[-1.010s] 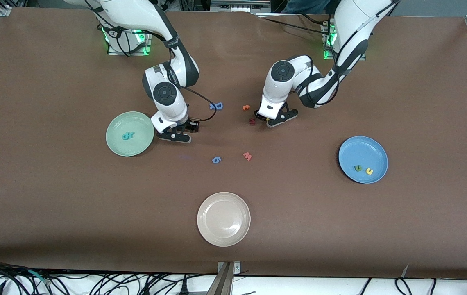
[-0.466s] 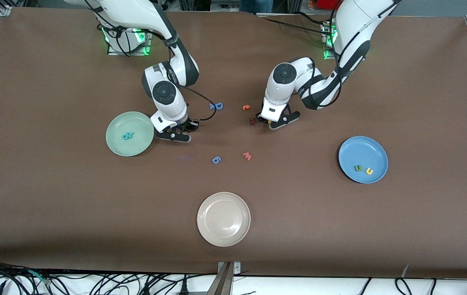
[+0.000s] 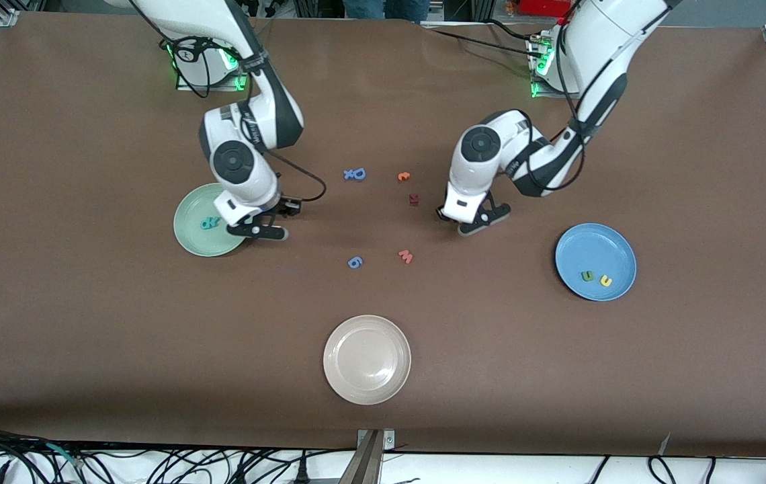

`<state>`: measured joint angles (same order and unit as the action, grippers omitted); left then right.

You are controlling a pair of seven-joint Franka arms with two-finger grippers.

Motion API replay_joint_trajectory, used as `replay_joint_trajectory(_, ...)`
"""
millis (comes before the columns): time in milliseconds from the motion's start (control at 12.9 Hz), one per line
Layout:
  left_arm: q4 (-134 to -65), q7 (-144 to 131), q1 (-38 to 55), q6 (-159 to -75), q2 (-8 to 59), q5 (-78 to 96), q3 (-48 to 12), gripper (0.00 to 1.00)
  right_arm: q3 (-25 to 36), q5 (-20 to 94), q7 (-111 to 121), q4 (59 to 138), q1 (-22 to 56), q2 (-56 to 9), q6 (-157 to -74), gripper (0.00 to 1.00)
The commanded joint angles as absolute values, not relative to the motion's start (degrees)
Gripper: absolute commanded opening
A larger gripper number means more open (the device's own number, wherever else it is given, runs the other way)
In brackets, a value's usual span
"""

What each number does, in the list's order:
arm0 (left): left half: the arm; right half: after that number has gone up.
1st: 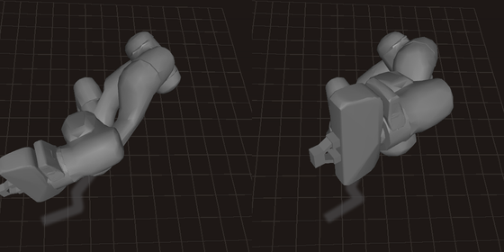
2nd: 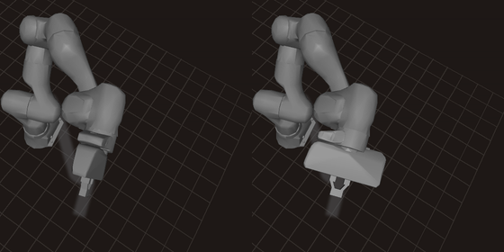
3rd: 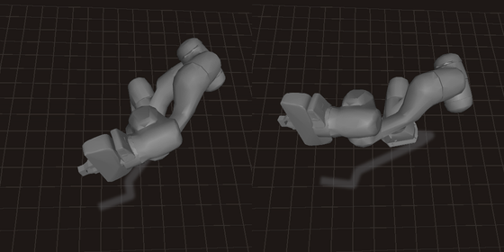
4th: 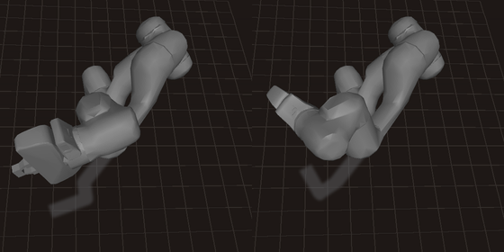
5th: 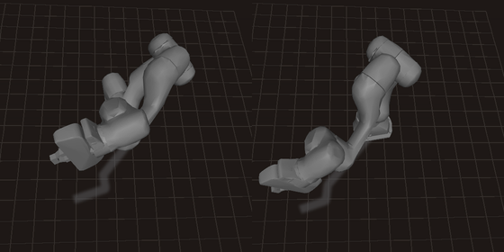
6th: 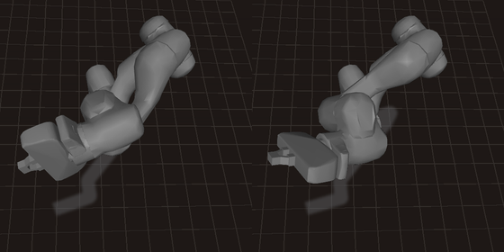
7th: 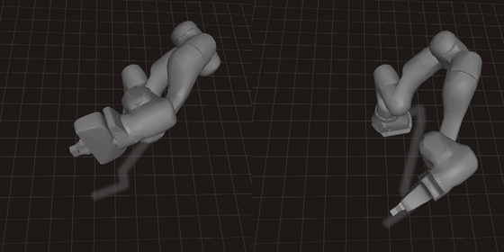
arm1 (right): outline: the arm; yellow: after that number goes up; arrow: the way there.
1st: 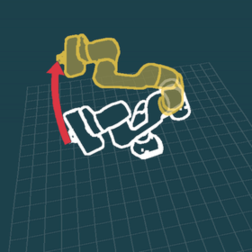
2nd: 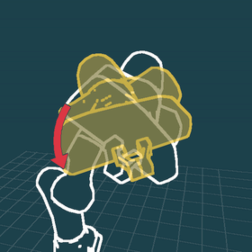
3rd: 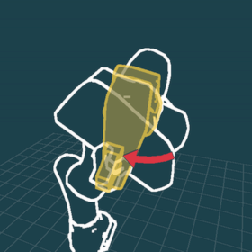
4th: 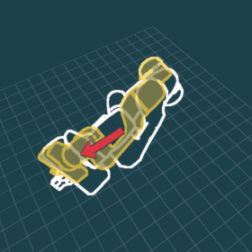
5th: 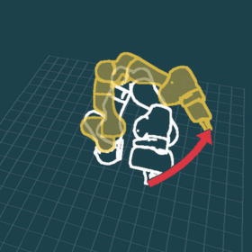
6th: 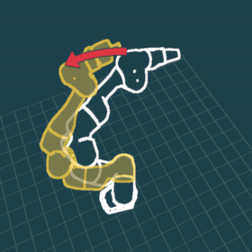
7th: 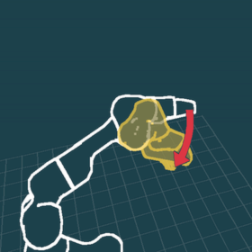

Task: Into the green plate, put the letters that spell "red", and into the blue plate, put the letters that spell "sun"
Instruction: 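Place the orange e on the mint plate while the left gripper places the yellow 2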

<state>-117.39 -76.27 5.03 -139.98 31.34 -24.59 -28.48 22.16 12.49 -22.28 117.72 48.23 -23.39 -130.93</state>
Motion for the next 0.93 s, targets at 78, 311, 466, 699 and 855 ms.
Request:
replay_joint_trajectory(78, -106.6, -60.2, -0.2, -127.0, 33.0, -18.6, -29.0, 0.13, 28.5, 13.5, -8.8, 117.8, 48.6, -23.0, -126.3, 0.17)
replay_joint_trajectory(311, -100.4, -46.4, -6.0, -116.0, 33.0, -17.4, -29.0, 0.14, 32.1, 13.5, 3.8, 118.5, 47.0, -23.9, -124.5, 0.17)
replay_joint_trajectory(466, -99.3, -37.9, -10.5, -113.8, 33.0, -17.8, -29.0, 0.14, 32.2, 13.5, 9.1, 118.8, 44.0, -24.5, -124.5, 0.17)
replay_joint_trajectory(699, -99.3, -25.8, -17.2, -113.2, 33.0, -18.3, -28.8, 0.15, 32.1, 13.5, 16.4, 118.7, 40.1, -26.0, -124.5, 0.18)
replay_joint_trajectory(855, -99.3, -18.7, -21.2, -113.2, 33.0, -18.4, -28.7, 0.16, 32.0, 13.6, 17.4, 118.8, 39.5, -26.6, -124.5, 0.19)
